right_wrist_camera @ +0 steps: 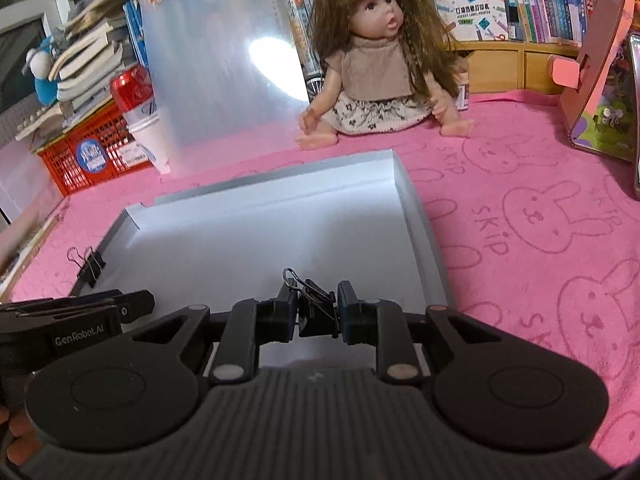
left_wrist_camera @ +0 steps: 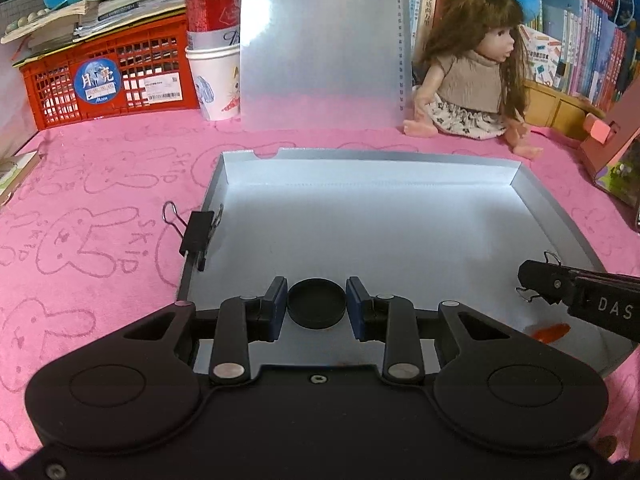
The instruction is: Organize rigid objects
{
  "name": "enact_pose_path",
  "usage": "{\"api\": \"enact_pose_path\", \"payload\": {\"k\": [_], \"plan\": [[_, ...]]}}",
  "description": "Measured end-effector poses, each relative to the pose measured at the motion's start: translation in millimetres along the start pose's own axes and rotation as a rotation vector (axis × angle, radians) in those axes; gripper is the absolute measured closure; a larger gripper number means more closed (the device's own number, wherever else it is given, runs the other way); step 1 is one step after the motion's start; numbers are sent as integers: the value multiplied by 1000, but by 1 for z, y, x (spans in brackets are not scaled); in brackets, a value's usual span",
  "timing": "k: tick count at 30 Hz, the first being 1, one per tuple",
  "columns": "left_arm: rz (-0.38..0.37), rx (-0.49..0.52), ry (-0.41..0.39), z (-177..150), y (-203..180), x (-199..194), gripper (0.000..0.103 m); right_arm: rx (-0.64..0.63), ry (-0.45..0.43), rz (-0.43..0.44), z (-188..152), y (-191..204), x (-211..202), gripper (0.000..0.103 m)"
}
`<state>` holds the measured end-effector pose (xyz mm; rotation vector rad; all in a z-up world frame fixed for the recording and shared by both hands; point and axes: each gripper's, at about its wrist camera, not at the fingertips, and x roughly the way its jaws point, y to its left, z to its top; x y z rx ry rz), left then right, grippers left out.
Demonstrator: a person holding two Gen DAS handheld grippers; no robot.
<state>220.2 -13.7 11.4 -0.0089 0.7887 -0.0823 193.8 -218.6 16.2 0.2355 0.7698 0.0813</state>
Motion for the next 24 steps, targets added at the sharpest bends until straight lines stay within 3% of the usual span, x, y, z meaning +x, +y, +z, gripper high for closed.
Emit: {"api": "enact_pose_path", "payload": {"k": [7, 24], "plan": [[7, 37, -11, -5, -4, -2, 73, -33, 17, -13, -5, 4, 3, 77], [-23, 2, 27, 12, 9, 7, 72, -39, 22, -16, -3, 6, 4, 73]]}}
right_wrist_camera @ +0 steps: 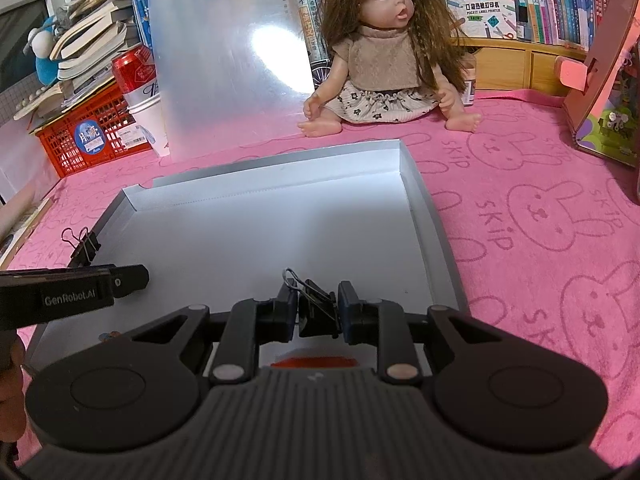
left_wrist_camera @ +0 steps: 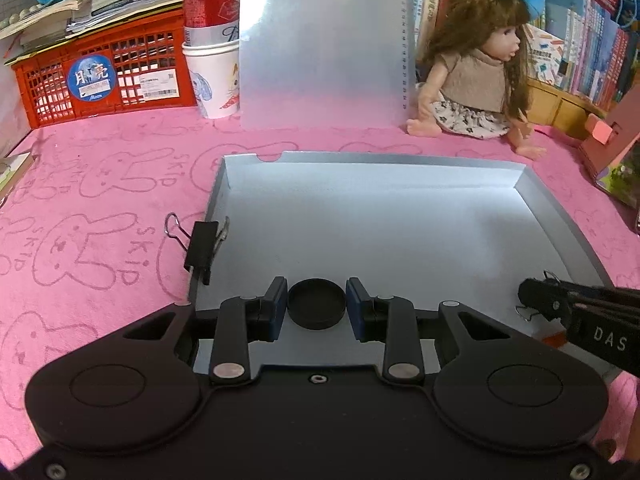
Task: Organize rigid objects
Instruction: 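Open the right tool to drop the binder clip while the left tool drops the black lid into the box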
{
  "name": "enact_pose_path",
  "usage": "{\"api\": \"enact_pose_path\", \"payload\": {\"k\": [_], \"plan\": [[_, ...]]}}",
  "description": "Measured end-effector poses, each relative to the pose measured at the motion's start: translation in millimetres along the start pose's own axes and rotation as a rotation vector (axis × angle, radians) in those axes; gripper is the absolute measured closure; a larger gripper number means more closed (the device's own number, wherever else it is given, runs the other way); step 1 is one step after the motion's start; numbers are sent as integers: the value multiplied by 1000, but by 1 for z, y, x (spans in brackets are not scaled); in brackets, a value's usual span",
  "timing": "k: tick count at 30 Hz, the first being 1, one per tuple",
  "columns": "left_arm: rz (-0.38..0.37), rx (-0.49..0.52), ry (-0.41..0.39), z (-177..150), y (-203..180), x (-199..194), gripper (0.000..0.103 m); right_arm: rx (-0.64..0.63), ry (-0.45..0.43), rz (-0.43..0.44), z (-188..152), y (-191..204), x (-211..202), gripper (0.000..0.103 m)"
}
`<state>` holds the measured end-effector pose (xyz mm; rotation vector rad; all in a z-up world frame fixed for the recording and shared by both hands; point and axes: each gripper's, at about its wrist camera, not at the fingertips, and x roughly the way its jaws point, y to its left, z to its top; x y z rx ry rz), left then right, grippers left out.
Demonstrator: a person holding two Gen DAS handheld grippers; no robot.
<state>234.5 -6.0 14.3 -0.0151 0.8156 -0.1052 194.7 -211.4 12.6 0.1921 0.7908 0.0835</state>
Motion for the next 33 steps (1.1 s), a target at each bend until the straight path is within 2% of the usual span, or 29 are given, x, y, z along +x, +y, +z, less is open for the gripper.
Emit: {"api": "enact_pose_path", "payload": {"k": [3, 4, 6, 8, 10, 12, 17, 19, 24, 33], "plan": [[-13, -3, 4, -1, -2, 0, 72, 2, 1, 0, 0, 0, 0, 73], [-15, -1, 4, -1, -3, -1, 68, 5, 1, 1, 0, 0, 0, 73], [-12, 7, -4, -2, -5, -3, 60, 9, 2, -1, 0, 0, 0, 63], [-5, 18, -13, -2, -7, -5, 57, 13, -1, -1, 1, -1, 0, 55], [-2, 26, -14, -3, -8, -7, 53, 17, -4, 1, 0, -2, -2, 54], [1, 28, -16, -4, -8, -9, 47, 22, -9, 5, 1, -3, -4, 48], [1, 22, -37, -5, -7, -18, 38, 32, -24, 14, 3, -4, -11, 43], [-4, 20, -50, -6, -7, -24, 32, 33, -30, 17, 4, -5, -14, 42], [-4, 31, -78, -11, -7, -39, 27, 29, -47, 26, 3, -5, -26, 38], [-31, 21, -122, -35, -6, -69, 26, 6, -111, 36, -7, -3, -54, 26]]}}
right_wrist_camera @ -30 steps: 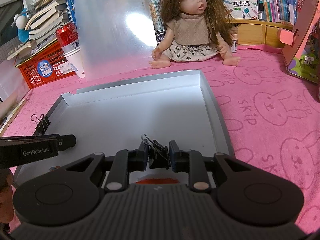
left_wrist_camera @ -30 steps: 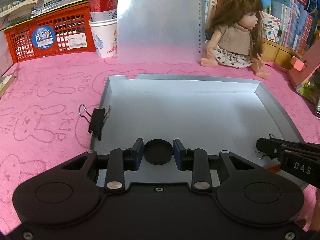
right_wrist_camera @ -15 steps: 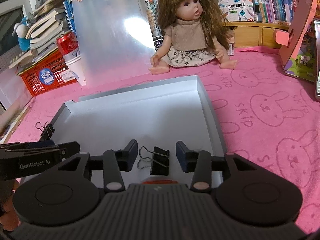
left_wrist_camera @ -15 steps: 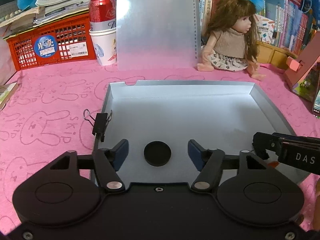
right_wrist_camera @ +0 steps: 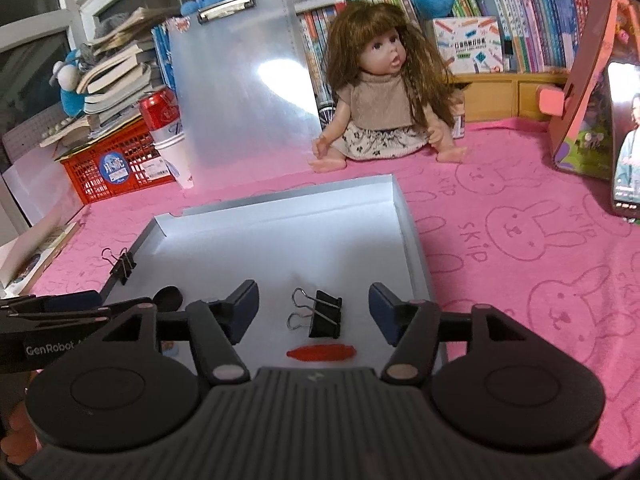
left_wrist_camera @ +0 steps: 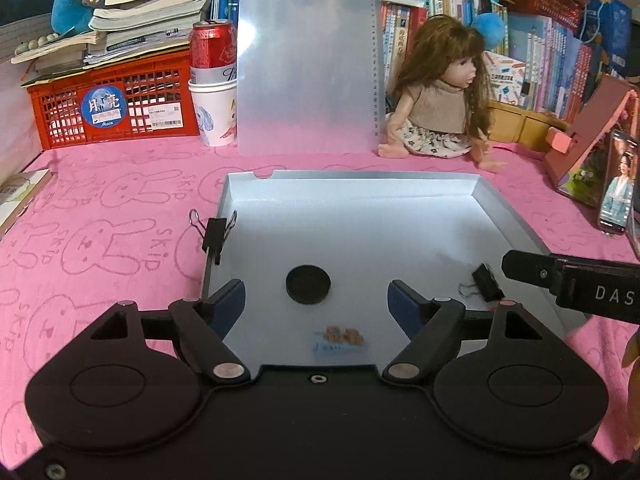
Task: Organize rigid objects
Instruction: 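Open the right tool to drop the binder clip while the left tool drops the black lid into the box, then move both tools back toward the remaining items on the tablecloth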
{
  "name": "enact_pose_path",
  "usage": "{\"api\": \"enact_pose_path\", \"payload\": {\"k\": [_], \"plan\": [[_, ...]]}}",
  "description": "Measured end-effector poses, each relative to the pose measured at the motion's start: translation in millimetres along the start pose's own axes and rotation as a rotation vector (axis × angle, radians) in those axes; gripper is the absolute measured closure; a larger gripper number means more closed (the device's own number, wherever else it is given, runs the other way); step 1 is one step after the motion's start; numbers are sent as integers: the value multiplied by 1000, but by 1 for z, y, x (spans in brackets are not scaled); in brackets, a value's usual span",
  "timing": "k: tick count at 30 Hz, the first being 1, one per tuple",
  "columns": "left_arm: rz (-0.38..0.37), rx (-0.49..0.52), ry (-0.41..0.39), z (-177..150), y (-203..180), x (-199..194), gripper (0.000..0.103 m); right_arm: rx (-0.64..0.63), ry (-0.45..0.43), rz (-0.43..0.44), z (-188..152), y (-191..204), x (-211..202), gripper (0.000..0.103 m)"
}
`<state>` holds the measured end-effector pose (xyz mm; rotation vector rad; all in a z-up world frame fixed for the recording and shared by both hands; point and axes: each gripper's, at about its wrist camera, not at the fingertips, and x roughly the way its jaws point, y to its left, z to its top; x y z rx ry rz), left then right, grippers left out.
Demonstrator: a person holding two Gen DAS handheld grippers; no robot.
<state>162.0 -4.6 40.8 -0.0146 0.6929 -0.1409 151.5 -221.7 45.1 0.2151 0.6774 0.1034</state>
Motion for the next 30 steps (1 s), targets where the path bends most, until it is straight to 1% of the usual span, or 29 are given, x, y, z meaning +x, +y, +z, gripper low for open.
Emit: {"api": "enact_pose_path", "payload": {"k": [5, 12, 22, 27, 30], "plan": [[-20, 3, -20, -12, -3, -17, 25, -38, -52, -5, -6, 4, -20, 20], [-46, -6, -40, -28, -1, -40, 22, -74, -98, 2, -20, 8, -42, 16], [-37, -2, -78, -48, 1, -65, 22, -143, -155, -11, -39, 13, -66, 12], [-25, 13, -97, -58, 2, -75, 21, -146, -194, -6, -48, 14, -78, 10], [-31, 8, -90, -64, 3, -79, 21, -152, -208, -11, -53, 14, -82, 9]]}}
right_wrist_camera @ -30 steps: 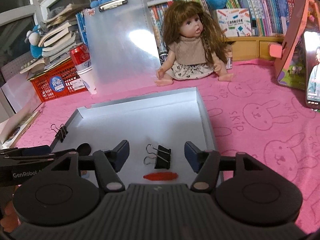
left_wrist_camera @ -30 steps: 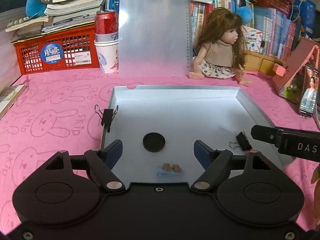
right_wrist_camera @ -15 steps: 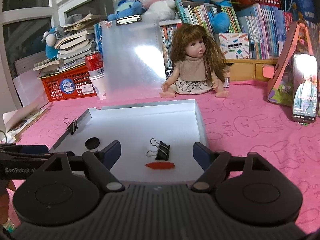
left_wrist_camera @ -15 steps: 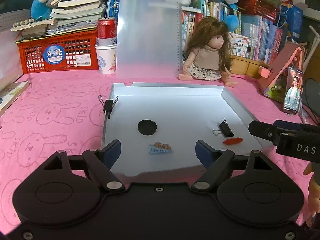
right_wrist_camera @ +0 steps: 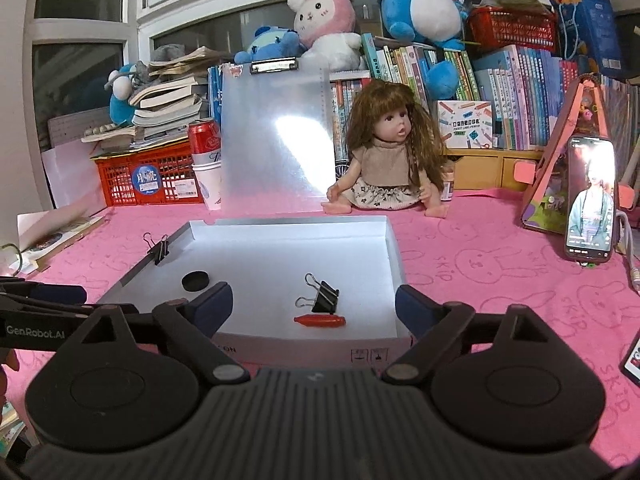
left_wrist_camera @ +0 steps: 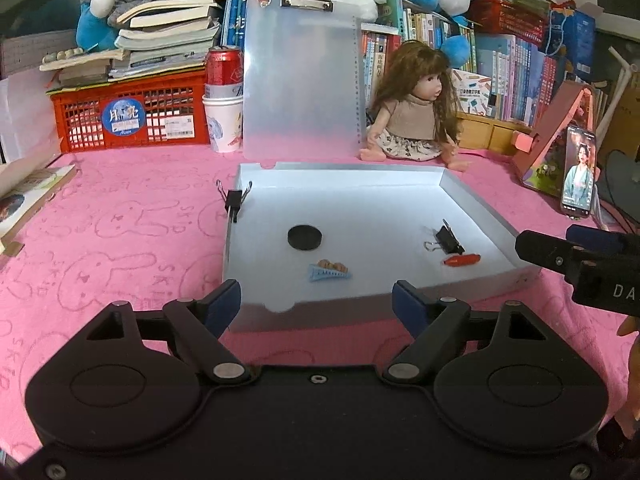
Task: Organize rigid objects
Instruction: 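Move both tools back toward the remaining items on the tablecloth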
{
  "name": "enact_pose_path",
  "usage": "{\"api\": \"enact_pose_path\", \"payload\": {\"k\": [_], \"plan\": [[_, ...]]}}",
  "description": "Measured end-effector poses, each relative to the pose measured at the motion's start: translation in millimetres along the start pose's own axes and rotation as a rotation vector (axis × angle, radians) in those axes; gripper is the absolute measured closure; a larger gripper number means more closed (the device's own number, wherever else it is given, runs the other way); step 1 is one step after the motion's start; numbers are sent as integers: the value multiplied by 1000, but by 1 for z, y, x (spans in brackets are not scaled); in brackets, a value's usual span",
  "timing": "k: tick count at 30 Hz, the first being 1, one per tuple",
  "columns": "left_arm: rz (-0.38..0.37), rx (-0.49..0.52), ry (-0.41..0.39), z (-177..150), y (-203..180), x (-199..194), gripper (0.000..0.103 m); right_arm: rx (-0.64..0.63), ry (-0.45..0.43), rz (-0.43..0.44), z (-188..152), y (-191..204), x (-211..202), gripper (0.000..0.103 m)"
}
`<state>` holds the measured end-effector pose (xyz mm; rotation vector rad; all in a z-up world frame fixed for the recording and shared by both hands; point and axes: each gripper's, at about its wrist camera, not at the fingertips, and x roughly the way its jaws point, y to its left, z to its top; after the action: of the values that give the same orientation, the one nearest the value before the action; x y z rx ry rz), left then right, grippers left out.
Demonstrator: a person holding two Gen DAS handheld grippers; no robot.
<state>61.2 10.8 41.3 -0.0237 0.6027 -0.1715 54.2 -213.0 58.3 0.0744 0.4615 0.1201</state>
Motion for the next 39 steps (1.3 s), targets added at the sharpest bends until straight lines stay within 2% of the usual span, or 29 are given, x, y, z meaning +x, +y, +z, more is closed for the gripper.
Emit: {"api": "enact_pose_path", "payload": {"k": [8, 18, 26, 39], "plan": [[-19, 16, -10, -14, -3, -13, 20, -23, -24, 1, -13, 1, -11, 7], [3, 43, -50, -34, -2, -26, 18, -34, -26, -2, -30, 0, -23, 5], [34, 36, -46, -48, 8, -30, 18, -5, -31, -26, -41, -8, -30, 4], [81, -13, -16, -57, 23, -19, 19, 1, 30, -64, -63, -16, -28, 4]]}}
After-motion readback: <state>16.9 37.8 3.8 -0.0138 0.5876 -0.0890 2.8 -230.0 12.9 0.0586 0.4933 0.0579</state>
